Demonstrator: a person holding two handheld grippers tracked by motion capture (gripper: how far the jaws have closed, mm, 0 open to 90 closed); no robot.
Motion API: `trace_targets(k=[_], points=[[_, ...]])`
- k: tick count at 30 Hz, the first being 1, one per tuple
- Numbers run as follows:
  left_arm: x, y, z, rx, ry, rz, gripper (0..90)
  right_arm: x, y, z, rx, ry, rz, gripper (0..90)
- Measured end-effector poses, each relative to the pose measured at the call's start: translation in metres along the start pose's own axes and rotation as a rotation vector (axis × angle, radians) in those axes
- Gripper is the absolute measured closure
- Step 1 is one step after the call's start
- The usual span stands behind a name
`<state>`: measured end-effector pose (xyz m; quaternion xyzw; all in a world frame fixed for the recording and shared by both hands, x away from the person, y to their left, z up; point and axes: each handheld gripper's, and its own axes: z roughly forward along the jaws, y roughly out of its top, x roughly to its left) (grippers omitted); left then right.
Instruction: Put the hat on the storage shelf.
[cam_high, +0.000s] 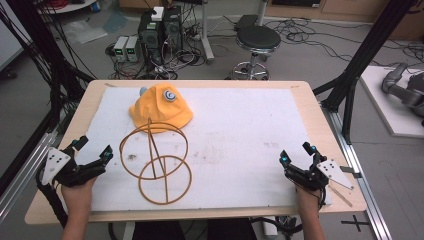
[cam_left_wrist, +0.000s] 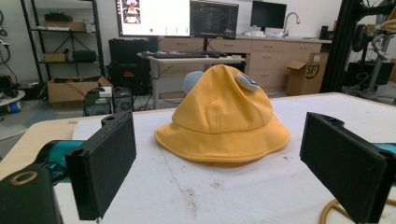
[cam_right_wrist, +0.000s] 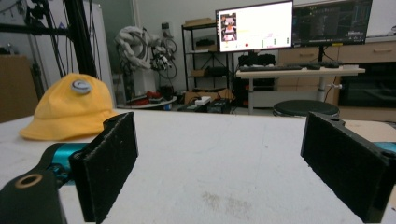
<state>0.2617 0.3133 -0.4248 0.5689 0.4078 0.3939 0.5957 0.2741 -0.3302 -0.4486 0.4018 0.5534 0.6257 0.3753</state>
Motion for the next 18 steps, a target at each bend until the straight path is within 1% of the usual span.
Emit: trace_targets(k=[3,9,11,13,16,18], points=[[0.0005,-0.0005,0.0,0.001,-0.001,-0.006,11.1,0.0002,0.0028,-0.0004,-0.014,-0.002,0.003,10.8],[-0.0003,0.0002,0.0005,-0.001,-0.003,-0.003,11.1,-0.0007,0.0042,-0.0016,-0.012,-0.008,0.008,10.8],[-0.0004,0.0002,0.0007,0.0,-0.003,-0.001,11.1,-0.0018,0.0051,-0.0018,-0.013,-0.011,0.003,10.8],[-0.0013,0.0007,0.0019,-0.001,-0.004,0.0,11.1,-0.0021,0.0065,-0.0024,-0.015,-0.016,0.01,10.8],[-0.0031,0.0018,0.0043,-0.002,-0.012,0.001,11.1,-0.0026,0.0073,-0.0025,-0.018,-0.021,0.005,10.8],[-0.0045,0.0036,0.0066,-0.009,-0.018,-0.008,11.1,-0.0023,0.0078,-0.0027,-0.015,-0.021,0.005,10.8]])
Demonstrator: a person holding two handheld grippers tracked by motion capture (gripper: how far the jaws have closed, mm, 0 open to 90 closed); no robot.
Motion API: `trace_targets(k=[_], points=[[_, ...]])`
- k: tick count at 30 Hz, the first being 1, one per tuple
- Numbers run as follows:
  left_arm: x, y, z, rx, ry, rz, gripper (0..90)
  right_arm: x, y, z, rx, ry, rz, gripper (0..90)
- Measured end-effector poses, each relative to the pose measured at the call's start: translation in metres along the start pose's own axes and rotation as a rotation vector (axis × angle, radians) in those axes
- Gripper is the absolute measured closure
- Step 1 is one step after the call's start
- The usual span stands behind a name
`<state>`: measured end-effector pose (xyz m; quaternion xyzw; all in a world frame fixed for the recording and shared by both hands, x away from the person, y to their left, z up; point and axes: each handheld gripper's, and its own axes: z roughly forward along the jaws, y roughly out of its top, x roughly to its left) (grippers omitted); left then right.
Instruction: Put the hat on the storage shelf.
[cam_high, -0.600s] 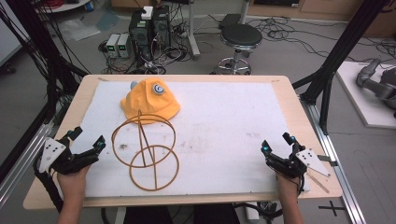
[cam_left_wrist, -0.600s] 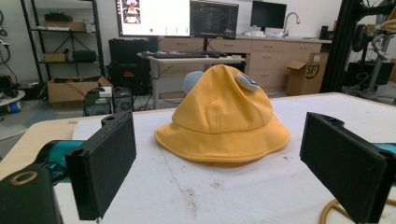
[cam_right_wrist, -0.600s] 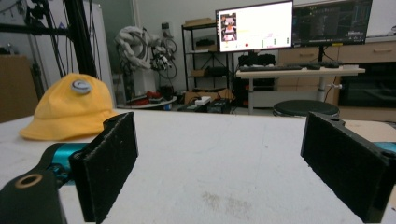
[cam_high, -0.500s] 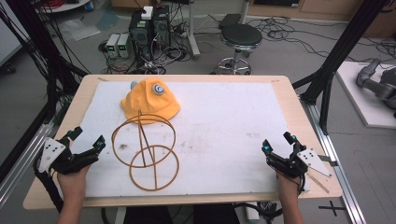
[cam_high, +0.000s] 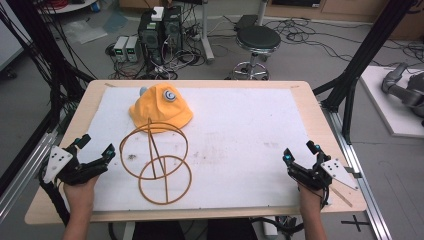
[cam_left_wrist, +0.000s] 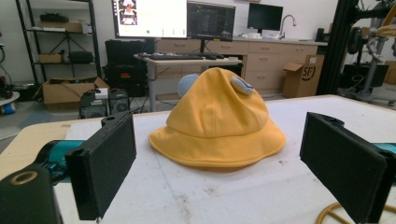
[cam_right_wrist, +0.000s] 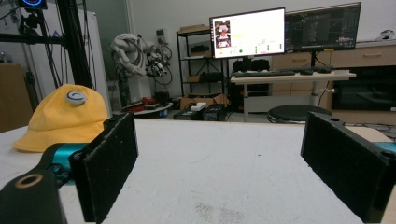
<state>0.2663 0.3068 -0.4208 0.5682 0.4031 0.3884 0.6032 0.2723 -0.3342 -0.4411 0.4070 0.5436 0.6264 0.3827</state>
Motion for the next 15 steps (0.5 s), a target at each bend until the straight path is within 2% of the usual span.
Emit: trace_targets(k=[3,6,7,8,11,12,15], points=[[-0.002,0.004,0.004,-0.007,-0.005,-0.001,11.1,0.002,0.002,0.001,0.0,0.001,-0.005,10.8],[-0.004,0.006,0.009,-0.005,0.0,0.015,11.1,0.006,0.005,0.003,0.007,0.016,-0.025,10.8],[-0.006,0.006,0.011,0.0,0.003,0.03,11.1,0.006,0.005,0.004,0.01,0.019,-0.029,10.8],[-0.008,0.007,0.016,0.002,0.017,0.071,11.1,0.007,0.005,0.004,0.013,0.02,-0.035,10.8],[-0.01,0.008,0.022,0.001,0.018,0.092,11.1,0.008,0.005,0.004,0.018,0.024,-0.033,10.8],[-0.01,0.01,0.029,0.003,0.006,0.088,11.1,0.008,0.006,0.004,0.017,0.027,-0.037,10.8],[-0.011,0.01,0.037,0.002,0.0,0.074,11.1,0.008,0.006,0.004,0.015,0.023,-0.037,10.8]])
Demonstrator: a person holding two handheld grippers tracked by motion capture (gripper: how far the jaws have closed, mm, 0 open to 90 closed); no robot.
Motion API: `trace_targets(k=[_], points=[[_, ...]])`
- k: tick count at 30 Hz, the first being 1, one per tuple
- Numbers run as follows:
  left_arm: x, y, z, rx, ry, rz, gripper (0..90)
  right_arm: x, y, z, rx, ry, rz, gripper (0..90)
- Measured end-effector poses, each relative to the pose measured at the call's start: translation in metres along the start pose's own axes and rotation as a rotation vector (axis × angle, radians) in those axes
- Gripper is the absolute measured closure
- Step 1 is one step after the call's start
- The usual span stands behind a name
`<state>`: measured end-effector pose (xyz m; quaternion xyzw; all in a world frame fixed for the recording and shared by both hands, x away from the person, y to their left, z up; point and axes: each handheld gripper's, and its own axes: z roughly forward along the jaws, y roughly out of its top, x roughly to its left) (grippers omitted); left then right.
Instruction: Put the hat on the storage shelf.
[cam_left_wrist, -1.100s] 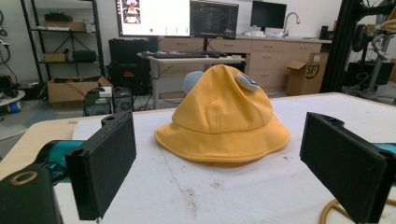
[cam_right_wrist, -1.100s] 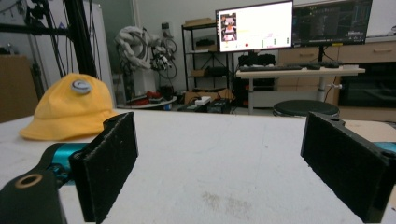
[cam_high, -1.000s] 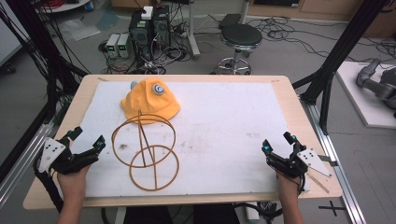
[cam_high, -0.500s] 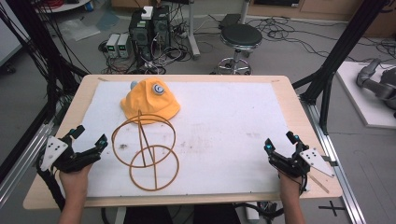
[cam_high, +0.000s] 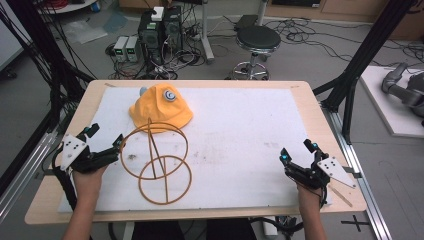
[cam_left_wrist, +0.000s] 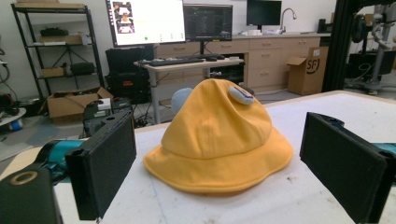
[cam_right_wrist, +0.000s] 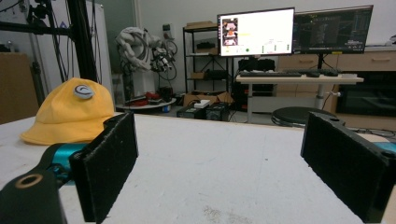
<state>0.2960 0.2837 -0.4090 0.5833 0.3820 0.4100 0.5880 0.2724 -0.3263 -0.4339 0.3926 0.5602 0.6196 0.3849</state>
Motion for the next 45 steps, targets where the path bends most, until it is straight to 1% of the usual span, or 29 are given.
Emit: trace_targets(k=[1,4,5,6,7,9,11,12,14,18,19,20,21,22,23,24,27,28,29,30,34,35,37,38,39,42,43,45], points=[[0.0,0.0,0.005,0.004,-0.001,-0.011,11.1,0.0,0.0,0.0,0.0,0.0,0.004,10.8],[-0.001,-0.001,0.015,0.007,0.001,-0.027,11.1,-0.001,0.0,0.0,-0.003,-0.003,-0.005,10.8],[-0.002,-0.002,0.02,0.004,-0.002,-0.047,11.1,-0.001,0.0,0.0,0.001,-0.003,-0.002,10.8],[-0.002,-0.002,0.02,0.004,-0.002,-0.047,11.2,-0.001,0.0,0.0,0.001,-0.003,-0.002,10.8],[-0.003,-0.003,0.025,0.004,-0.006,-0.058,11.2,-0.001,0.0,0.0,0.001,-0.002,-0.002,10.8],[-0.005,-0.004,0.03,0.021,0.003,-0.044,12.0,-0.001,0.0,0.001,0.004,-0.003,-0.011,10.8],[-0.007,-0.005,0.038,0.056,0.023,-0.02,11.9,-0.001,0.0,0.002,0.004,-0.002,-0.013,10.8],[-0.008,-0.004,0.042,0.063,0.028,-0.016,12.0,-0.001,0.0,0.002,0.009,-0.002,-0.023,10.8],[-0.01,-0.002,0.051,0.076,0.036,-0.02,11.9,0.0,-0.001,0.003,0.011,-0.003,-0.021,10.8],[-0.016,0.004,0.069,0.099,0.025,0.0,12.0,0.0,-0.001,0.004,0.015,-0.004,-0.026,10.8],[-0.018,0.005,0.074,0.1,0.022,0.002,12.0,0.0,-0.001,0.004,0.015,-0.005,-0.026,10.8],[-0.019,0.006,0.078,0.089,0.016,0.002,12.0,0.0,-0.001,0.004,0.015,-0.005,-0.026,10.8],[-0.021,0.008,0.085,0.082,0.011,-0.016,11.9,0.0,-0.001,0.003,0.015,-0.001,-0.025,10.8],[-0.022,0.009,0.089,0.072,0.006,-0.023,11.9,0.0,-0.001,0.003,0.015,-0.001,-0.025,10.8],[-0.022,0.009,0.089,0.072,0.006,-0.023,12.0,0.0,-0.001,0.003,0.015,-0.001,-0.025,10.8],[-0.023,0.009,0.092,0.07,0.003,-0.02,12.0,-0.001,-0.001,0.003,0.014,-0.002,-0.025,10.8],[-0.027,0.009,0.102,0.052,-0.009,-0.032,12.0,-0.001,-0.001,0.003,0.012,-0.004,-0.029,10.8],[-0.026,0.007,0.108,0.061,-0.025,-0.034,15.1,-0.002,-0.001,0.003,0.011,-0.001,-0.03,10.8],[-0.026,0.007,0.108,0.061,-0.025,-0.034,15.9,-0.002,-0.001,0.003,0.011,-0.001,-0.03,10.8],[-0.027,0.005,0.112,0.067,-0.022,-0.039,15.9,-0.002,-0.001,0.003,0.012,-0.004,-0.027,10.8],[-0.028,0.003,0.125,0.06,-0.018,-0.044,15.5,-0.004,-0.002,0.001,0.015,-0.008,-0.023,10.8],[-0.028,0.003,0.129,0.07,-0.013,-0.039,15.5,-0.004,-0.002,0.001,0.015,-0.01,-0.024,10.8],[-0.028,0.001,0.135,0.068,-0.01,-0.025,15.5,-0.004,-0.002,0.001,0.015,-0.011,-0.023,10.8],[-0.028,0.0,0.139,0.089,-0.008,-0.033,15.6,-0.005,-0.002,0.001,0.015,-0.011,-0.025,10.8],[-0.027,-0.001,0.142,0.099,-0.003,-0.034,15.7,-0.005,-0.002,0.0,0.02,-0.014,-0.025,10.8],[-0.028,-0.003,0.15,0.106,0.005,-0.03,15.8,-0.005,-0.002,-0.001,0.019,-0.015,-0.027,10.8],[-0.028,-0.005,0.155,0.106,0.006,-0.03,16.2,-0.005,-0.002,-0.002,0.017,-0.023,-0.026,10.8],[-0.028,-0.006,0.157,0.111,0.006,-0.03,17.1,-0.006,-0.002,-0.003,0.012,-0.025,-0.027,10.8]])
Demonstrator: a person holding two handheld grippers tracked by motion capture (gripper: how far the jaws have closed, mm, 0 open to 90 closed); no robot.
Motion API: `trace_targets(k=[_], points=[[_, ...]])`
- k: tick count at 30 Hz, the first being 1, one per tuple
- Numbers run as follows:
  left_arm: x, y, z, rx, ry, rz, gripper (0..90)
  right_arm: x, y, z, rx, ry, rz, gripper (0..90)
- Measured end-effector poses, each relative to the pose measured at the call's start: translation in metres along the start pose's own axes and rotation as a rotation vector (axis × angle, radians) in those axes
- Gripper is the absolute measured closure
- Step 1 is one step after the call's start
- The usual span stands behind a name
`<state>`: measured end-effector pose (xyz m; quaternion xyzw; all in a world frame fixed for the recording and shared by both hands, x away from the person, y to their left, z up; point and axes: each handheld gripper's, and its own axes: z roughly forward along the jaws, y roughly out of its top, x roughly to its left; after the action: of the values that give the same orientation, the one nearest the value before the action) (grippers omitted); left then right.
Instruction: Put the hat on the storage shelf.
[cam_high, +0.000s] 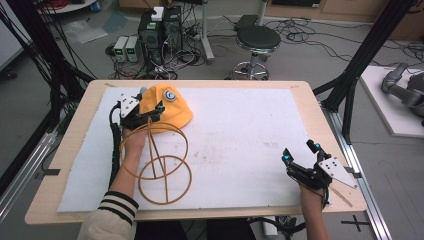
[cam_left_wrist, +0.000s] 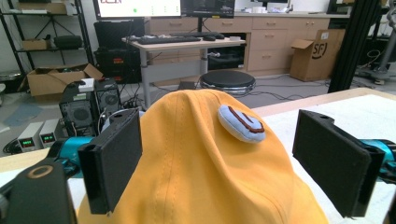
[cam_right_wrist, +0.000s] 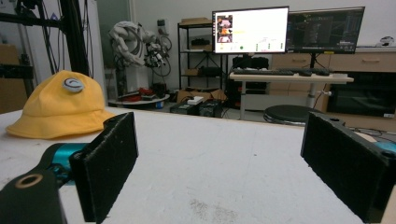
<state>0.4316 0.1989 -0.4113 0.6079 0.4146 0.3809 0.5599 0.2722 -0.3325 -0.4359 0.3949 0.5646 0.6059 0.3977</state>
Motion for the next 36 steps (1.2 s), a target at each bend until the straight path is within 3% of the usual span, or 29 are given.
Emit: trace_targets(k=[3,7,11,17,23,24,26,28,31,33,36], points=[[-0.001,-0.002,0.005,-0.005,0.002,0.01,20.1,-0.001,0.001,-0.001,-0.004,-0.005,0.0,10.8],[-0.003,-0.009,0.012,0.036,0.024,0.021,23.0,-0.002,0.001,-0.003,-0.003,-0.009,0.008,10.8],[-0.001,-0.015,0.016,0.049,0.043,0.003,24.6,-0.004,0.0,-0.004,-0.003,-0.017,0.0,10.8],[-0.002,-0.02,0.021,0.07,0.055,0.01,35.9,-0.005,-0.001,-0.004,0.005,-0.019,0.005,10.8],[-0.002,-0.023,0.024,0.076,0.071,-0.019,42.4,-0.005,-0.001,-0.005,0.003,-0.019,0.004,10.8],[-0.002,-0.023,0.024,0.079,0.069,-0.012,48.4,-0.005,-0.001,-0.005,-0.002,-0.02,-0.001,10.8],[-0.002,-0.023,0.024,0.092,0.072,-0.008,51.2,-0.005,-0.001,-0.005,0.0,-0.021,0.002,10.8],[-0.003,-0.024,0.024,0.1,0.07,-0.012,63.1,-0.005,0.0,-0.005,0.0,-0.024,0.002,10.8],[-0.005,-0.024,0.025,0.111,0.055,-0.006,69.9,-0.004,0.0,-0.005,-0.001,-0.019,0.004,10.8],[-0.007,-0.024,0.025,0.115,0.051,-0.004,83.0,-0.004,0.001,-0.006,0.0,-0.022,0.008,10.8],[-0.006,-0.025,0.025,0.127,0.041,-0.013,87.1,-0.004,0.001,-0.006,-0.006,-0.02,-0.001,10.8]])
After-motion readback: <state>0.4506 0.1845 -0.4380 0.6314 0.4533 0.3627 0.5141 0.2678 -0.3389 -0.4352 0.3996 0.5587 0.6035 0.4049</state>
